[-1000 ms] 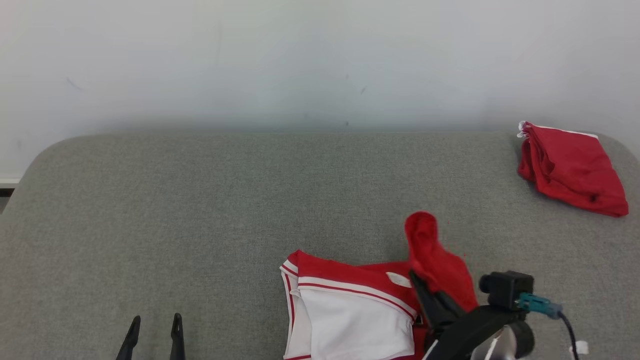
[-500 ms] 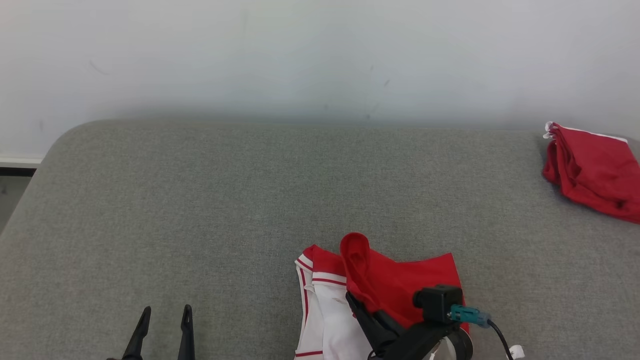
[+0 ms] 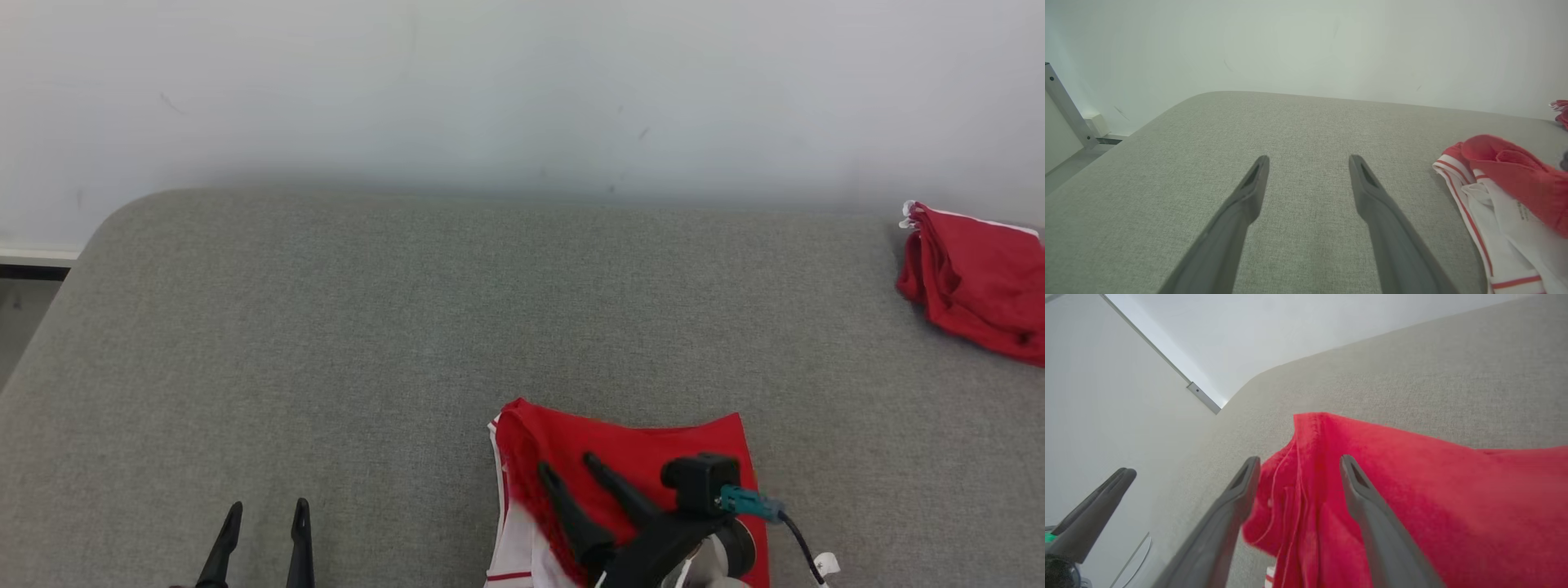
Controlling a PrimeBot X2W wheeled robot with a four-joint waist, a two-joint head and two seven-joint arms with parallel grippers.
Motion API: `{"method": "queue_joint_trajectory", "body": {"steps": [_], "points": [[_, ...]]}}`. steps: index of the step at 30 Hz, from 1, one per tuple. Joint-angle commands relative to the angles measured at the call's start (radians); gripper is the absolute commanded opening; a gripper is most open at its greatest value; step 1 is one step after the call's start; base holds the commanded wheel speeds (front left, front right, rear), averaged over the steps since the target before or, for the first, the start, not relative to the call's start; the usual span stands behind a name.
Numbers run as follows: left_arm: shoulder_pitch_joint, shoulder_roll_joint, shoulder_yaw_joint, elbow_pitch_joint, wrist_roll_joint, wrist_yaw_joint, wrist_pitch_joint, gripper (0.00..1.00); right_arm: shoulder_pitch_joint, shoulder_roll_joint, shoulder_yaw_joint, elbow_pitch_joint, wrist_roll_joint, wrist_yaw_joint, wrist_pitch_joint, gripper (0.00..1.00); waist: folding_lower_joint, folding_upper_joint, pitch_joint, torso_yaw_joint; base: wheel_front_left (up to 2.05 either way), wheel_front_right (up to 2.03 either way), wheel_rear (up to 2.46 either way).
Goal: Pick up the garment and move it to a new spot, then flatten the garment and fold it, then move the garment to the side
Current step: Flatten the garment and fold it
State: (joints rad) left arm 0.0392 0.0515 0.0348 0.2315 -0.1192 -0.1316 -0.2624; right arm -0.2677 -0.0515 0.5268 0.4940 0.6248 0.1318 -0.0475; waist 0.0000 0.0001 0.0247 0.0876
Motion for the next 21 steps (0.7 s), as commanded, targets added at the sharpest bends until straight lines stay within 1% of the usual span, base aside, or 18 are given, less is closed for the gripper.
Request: {"method": "queue_joint_trajectory", "body": {"steps": [1,5,12,16,21], "points": [[-0.001,-0.002,0.007,-0.003,-0.002,0.002,-0.002,1.00,-0.017,0.001,-0.015,-0.006,0.013,-0.003,-0.033,1.00,0.0000,-0.0001,0.000,-0.008,0.00,0.00,0.00],[0.005,-0.002,0.018,-0.008,0.001,0.002,-0.002,1.00,-0.037,0.002,-0.074,-0.027,-0.020,-0.003,-0.088,1.00,0.0000,-0.0001,0.000,-0.022,0.00,0.00,0.00],[0.008,-0.002,0.027,-0.016,0.007,0.002,-0.002,1.00,0.002,-0.038,-0.225,-0.093,-0.084,-0.003,-0.166,1.00,0.0000,-0.0001,-0.001,-0.038,0.00,0.00,0.00],[0.013,-0.002,0.029,-0.022,0.013,0.002,-0.002,1.00,0.039,-0.061,-0.306,-0.126,-0.168,-0.003,-0.195,1.00,0.0000,-0.0001,-0.003,-0.044,0.00,0.00,0.00],[0.018,-0.002,0.032,-0.040,0.021,0.003,-0.002,1.00,0.102,-0.045,-0.422,-0.173,-0.287,-0.003,-0.216,1.00,0.0000,-0.0001,-0.005,-0.060,0.00,0.00,0.00]]}}
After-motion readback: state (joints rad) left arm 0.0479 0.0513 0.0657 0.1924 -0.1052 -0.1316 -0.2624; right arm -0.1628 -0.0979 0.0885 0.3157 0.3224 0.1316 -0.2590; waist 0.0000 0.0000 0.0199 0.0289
